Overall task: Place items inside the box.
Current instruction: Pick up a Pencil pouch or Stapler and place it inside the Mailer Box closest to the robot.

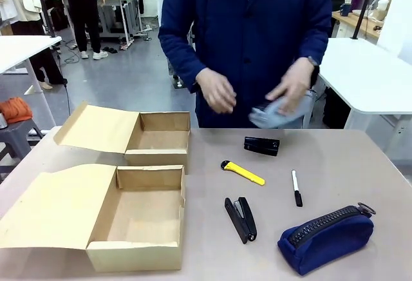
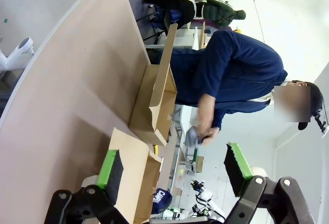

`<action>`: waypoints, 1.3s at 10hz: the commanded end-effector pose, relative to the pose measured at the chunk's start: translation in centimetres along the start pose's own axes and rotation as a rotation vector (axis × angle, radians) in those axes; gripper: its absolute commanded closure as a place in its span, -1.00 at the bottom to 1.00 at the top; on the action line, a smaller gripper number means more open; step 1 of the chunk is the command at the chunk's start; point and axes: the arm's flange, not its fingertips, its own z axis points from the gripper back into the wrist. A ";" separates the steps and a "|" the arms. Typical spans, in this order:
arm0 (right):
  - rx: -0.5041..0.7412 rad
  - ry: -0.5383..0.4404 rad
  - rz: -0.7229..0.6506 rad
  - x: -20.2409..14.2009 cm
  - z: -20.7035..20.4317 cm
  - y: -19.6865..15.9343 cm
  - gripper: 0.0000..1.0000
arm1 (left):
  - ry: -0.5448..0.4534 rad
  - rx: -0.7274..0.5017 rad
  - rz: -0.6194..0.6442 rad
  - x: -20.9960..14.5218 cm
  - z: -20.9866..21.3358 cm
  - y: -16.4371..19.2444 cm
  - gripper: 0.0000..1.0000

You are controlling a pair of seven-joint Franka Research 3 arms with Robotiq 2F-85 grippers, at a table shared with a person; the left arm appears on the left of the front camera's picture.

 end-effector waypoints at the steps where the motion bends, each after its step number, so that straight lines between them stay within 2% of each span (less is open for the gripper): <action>1: -0.022 0.005 0.052 -0.7 -0.1 0.9 -1.00 | -0.007 -0.025 -0.022 0.2 0.0 0.1 -1.00; 2: -0.004 0.012 0.082 -0.7 -0.8 1.8 -1.00 | -0.007 -0.025 -0.022 0.2 0.0 0.1 -1.00; 3: -0.019 0.067 0.150 -1.0 -2.5 3.3 -1.00 | -0.007 -0.025 -0.022 0.2 0.0 0.1 -1.00; 4: 0.003 0.176 0.250 -1.4 -5.3 4.9 -1.00 | -0.007 -0.025 -0.022 0.2 0.0 0.1 -1.00; 5: 0.085 0.309 0.346 -1.6 -8.5 6.3 -1.00 | -0.007 -0.025 -0.022 0.2 0.0 0.1 -1.00; 6: 0.223 0.691 0.645 -3.1 -15.5 8.2 -1.00 | -0.007 -0.025 -0.022 0.2 0.0 0.1 -1.00; 8: 0.227 0.718 0.659 -3.2 -15.9 8.3 -1.00 | -0.007 -0.025 -0.022 0.2 0.0 0.1 -1.00; 9: 0.240 0.900 0.776 -4.5 -18.9 8.9 -1.00 | -0.007 -0.025 -0.022 0.2 0.0 0.1 -1.00; 10: 0.124 0.944 0.854 -5.2 -20.5 9.1 -1.00 | -0.007 -0.025 -0.022 0.2 0.0 0.1 -1.00; 11: 0.129 0.594 0.424 -3.2 -16.8 8.8 -1.00 | -0.007 -0.025 -0.022 0.2 0.0 0.1 -1.00; 12: 0.129 0.594 0.424 -3.2 -16.8 8.8 -1.00 | -0.007 -0.025 -0.022 0.2 0.0 0.1 -1.00; 13: 0.137 0.748 0.519 -3.3 -20.1 10.0 -1.00 | -0.007 -0.025 -0.022 0.2 0.0 0.1 -1.00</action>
